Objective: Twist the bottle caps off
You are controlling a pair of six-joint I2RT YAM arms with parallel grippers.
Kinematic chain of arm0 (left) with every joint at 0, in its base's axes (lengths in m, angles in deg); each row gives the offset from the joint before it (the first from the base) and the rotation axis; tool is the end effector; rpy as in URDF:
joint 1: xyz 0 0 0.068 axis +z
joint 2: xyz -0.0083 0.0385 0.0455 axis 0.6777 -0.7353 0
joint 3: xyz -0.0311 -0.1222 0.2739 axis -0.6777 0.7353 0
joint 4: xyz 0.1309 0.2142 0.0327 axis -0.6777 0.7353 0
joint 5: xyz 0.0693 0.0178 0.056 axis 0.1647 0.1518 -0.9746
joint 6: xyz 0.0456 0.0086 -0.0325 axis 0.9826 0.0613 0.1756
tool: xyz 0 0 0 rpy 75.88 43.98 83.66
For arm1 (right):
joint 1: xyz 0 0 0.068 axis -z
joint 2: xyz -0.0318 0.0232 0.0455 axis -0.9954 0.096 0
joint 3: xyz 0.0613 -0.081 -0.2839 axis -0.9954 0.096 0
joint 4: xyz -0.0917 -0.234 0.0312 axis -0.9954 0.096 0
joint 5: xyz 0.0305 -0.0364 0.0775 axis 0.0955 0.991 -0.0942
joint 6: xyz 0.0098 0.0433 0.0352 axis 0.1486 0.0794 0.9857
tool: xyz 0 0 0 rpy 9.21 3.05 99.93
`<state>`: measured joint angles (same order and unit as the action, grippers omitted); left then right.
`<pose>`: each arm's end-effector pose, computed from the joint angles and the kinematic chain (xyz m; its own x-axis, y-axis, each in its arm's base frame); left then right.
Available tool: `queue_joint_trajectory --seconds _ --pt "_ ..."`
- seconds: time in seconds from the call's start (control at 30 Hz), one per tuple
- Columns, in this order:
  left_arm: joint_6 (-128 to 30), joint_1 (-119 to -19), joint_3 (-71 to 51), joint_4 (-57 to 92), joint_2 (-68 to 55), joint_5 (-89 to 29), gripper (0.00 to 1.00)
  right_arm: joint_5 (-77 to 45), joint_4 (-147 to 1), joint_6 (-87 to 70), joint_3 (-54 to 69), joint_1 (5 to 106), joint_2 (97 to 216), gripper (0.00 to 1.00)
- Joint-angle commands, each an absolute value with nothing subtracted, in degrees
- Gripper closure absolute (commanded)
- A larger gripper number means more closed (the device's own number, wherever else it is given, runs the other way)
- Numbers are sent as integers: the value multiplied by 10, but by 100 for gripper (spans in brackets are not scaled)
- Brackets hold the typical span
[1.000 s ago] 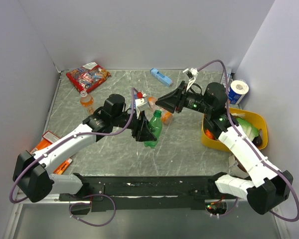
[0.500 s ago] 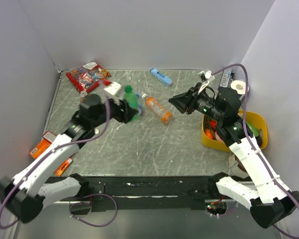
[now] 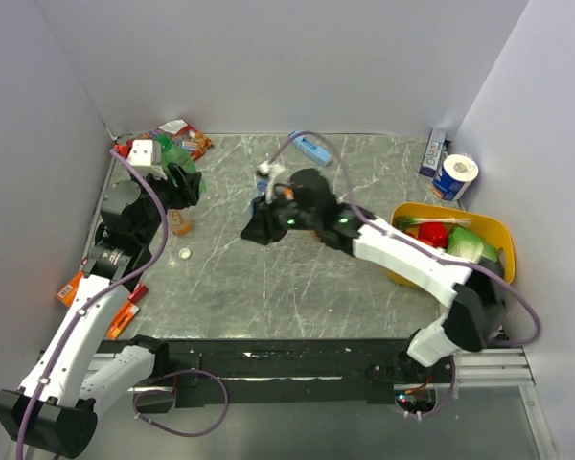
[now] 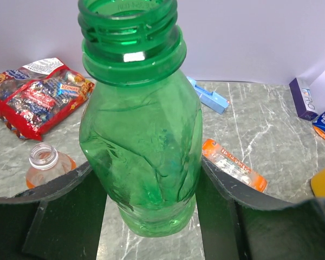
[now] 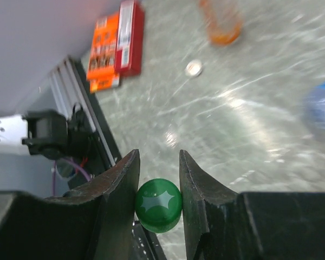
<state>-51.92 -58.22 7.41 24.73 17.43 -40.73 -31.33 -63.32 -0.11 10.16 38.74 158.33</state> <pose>0.1764 -0.0473 0.4138 -0.0874 -0.2423 -0.9662 0.2131 0.9430 -0.2558 0.2198 0.2481 0.3837 -0.4806 -0.1423 -0.8653 -0.8176 0.4296 0.3834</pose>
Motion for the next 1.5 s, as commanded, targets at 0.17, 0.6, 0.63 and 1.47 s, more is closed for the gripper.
queue_joint_trajectory --seconds 0.17,0.6,0.63,1.47 --pt "-526 -580 73 226 183 -401 58 -219 -779 16 55 312 1734 90" --pt "-525 -580 73 225 182 -398 58 -47 -928 -1 60 276 1874 83" --pt "-526 -580 72 226 183 -399 58 -38 -932 0 59 275 1878 83" --pt "-536 -575 71 222 182 -368 58 65 -896 31 -24 263 2007 72"
